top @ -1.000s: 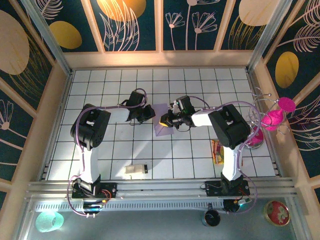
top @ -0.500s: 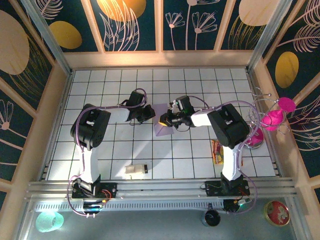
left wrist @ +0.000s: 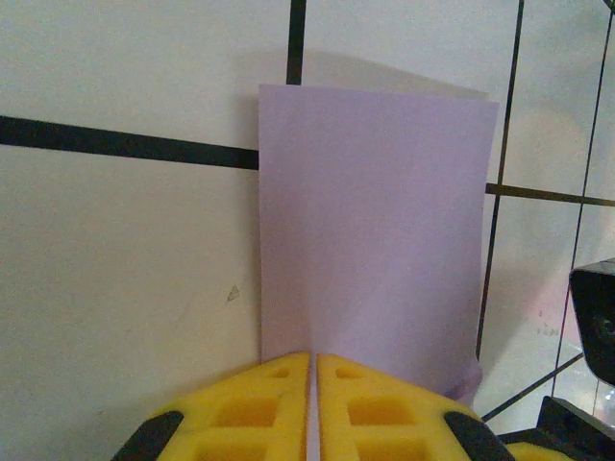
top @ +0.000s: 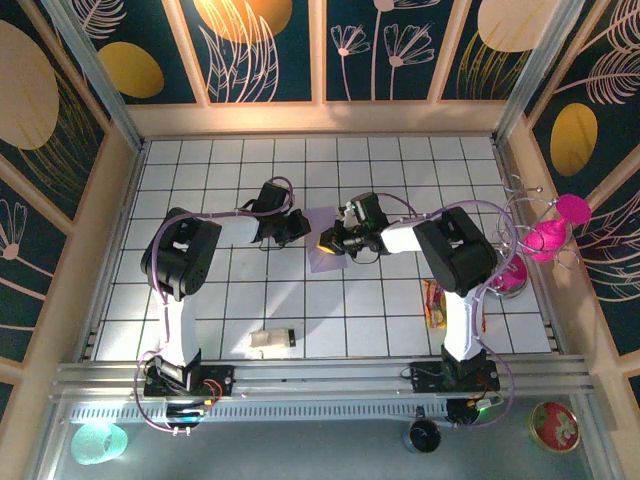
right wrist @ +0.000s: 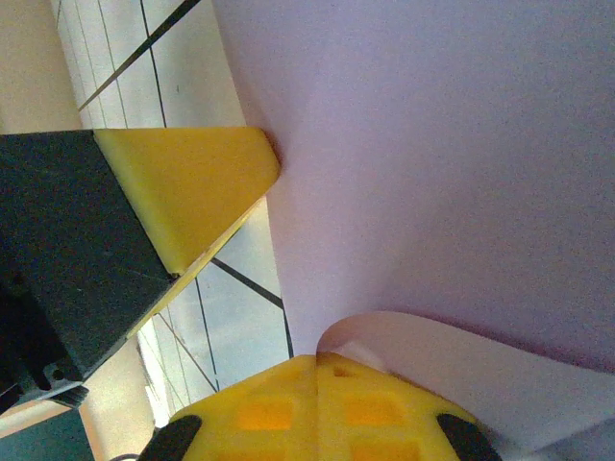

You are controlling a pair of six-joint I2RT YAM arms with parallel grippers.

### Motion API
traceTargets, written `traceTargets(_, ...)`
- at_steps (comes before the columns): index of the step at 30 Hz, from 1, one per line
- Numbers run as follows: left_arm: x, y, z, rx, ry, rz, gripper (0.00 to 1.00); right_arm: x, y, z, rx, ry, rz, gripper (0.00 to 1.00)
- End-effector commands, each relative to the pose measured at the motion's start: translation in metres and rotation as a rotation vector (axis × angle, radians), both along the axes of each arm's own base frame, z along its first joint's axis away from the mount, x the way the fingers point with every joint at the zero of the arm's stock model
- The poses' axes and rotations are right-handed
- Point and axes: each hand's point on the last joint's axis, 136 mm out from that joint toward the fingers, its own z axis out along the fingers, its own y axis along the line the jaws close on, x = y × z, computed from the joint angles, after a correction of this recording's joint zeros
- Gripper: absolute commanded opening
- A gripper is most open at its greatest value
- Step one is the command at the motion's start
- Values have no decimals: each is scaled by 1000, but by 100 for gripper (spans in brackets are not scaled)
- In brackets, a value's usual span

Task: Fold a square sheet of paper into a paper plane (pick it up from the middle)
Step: Fold the triangle a second time at the center of the table.

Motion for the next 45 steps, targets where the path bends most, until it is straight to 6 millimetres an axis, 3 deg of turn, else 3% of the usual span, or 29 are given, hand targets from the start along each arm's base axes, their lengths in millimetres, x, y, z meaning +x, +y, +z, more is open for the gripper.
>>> traceTargets(1, -5, 4, -15, 16, 41, 5, 11, 2, 7, 1, 13, -17, 15, 0)
traceTargets(25, -6, 4, -16, 13, 45, 4, 11, 3, 7, -5, 8, -11, 17, 0)
traceTargets(38, -6, 3, -13, 8, 39, 6, 11, -2, 2, -21, -43, 26, 12, 1)
traceTargets(45, 2, 3, 6, -4, -11, 24, 12, -5, -4, -33, -88, 55, 5, 9)
